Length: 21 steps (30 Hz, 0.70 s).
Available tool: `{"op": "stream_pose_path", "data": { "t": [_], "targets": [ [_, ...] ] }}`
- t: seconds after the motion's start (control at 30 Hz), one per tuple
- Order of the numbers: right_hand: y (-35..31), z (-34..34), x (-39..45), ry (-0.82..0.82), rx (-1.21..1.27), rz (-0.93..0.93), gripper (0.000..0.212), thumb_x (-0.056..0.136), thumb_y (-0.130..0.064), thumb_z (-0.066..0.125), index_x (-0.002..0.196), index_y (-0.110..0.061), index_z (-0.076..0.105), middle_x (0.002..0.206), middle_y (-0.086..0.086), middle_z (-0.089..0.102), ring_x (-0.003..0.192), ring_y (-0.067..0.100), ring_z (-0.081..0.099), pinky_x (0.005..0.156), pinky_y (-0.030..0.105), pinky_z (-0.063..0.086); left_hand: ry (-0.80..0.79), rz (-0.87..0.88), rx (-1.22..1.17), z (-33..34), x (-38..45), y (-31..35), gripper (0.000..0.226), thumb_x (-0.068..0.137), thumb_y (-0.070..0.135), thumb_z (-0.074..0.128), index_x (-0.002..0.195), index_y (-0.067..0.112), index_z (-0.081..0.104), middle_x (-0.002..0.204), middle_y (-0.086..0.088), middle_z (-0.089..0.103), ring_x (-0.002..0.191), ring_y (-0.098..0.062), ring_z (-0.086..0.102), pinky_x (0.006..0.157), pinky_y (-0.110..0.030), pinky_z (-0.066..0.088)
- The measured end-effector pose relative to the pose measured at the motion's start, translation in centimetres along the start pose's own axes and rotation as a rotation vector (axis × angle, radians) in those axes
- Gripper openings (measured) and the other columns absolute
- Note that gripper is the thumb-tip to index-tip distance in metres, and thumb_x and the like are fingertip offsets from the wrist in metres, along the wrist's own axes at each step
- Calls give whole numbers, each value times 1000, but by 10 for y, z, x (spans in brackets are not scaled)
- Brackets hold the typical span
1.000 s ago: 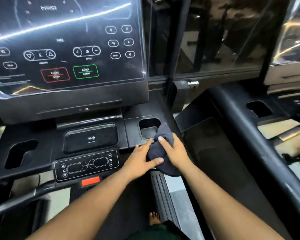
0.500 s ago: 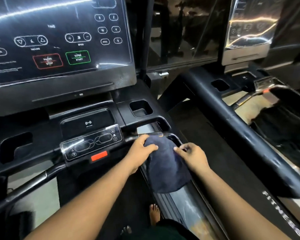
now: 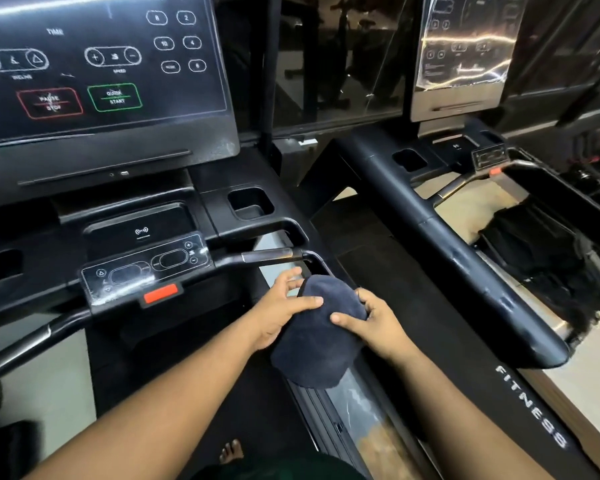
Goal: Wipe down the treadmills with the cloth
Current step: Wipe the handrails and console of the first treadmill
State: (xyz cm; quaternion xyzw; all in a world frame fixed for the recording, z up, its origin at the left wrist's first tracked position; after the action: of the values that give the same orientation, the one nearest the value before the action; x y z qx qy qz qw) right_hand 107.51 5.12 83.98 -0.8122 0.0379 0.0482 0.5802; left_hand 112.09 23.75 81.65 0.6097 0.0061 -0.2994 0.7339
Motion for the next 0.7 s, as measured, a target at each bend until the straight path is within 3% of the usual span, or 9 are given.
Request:
{"op": "stream_pose_path", "data": {
  "t": [0.1,0.2,0.3,0.4,0.53,0.63,0.7],
  "targets": [
    [1,-25,-3,96,-138,40,48,77,-55,83,82,-17,55,69,-8,59,62,5,53,60,29,46,-144,-84,200,36,0,-21,55,84,36,84,131,21,61,122,4,73,113,-12,69,99,-31,54],
    [15,-58,-11,142,-309,151,41,81,-61,76,86,-26,56,77,-7,69,67,3,61,67,29,52,84,31,252,54,2,-17,28,92,31,76,117,22,69,108,7,77,101,-8,72,88,-25,58],
    [27,-77,-21,72,-497,240,49,73,-72,75,87,-28,57,78,-7,69,75,11,65,70,36,53,312,120,216,56,2,-22,21,95,30,71,115,23,65,108,7,75,102,-12,71,89,-27,57],
    [34,-91,-31,31,-667,260,47,78,-71,71,88,-27,54,79,-7,67,80,20,65,68,36,50,368,108,237,73,-2,-46,31,97,31,68,125,27,53,120,8,68,110,-7,66,96,-27,54],
    [23,-113,-31,201,-759,170,40,85,-59,71,98,-29,48,98,-2,67,95,32,66,75,39,47,315,122,250,97,3,-65,53,98,17,65,138,38,37,125,11,62,116,-2,61,103,-30,50],
    [10,-113,-23,411,-984,-17,44,87,-44,74,119,-24,52,120,4,60,112,32,59,93,50,43,322,153,388,100,22,-60,59,95,12,64,138,41,37,132,6,61,122,-11,60,108,-39,48],
    [16,-89,-19,405,-1157,-103,59,86,-43,71,137,-21,51,143,9,51,135,33,45,108,65,33,356,131,555,96,36,-56,60,94,13,66,141,38,38,139,1,58,125,-19,58,108,-41,47]
  ]
}}
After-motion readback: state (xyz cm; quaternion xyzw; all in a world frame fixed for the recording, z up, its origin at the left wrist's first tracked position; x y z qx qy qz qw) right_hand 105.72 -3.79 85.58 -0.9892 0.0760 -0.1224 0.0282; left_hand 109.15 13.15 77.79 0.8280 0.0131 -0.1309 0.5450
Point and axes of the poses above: each hand's wrist, its own x-axis towards the middle knuckle, its own z-axis out of the palm, y = z × x, the point moved 7 cm from there along x, towards the middle knuckle
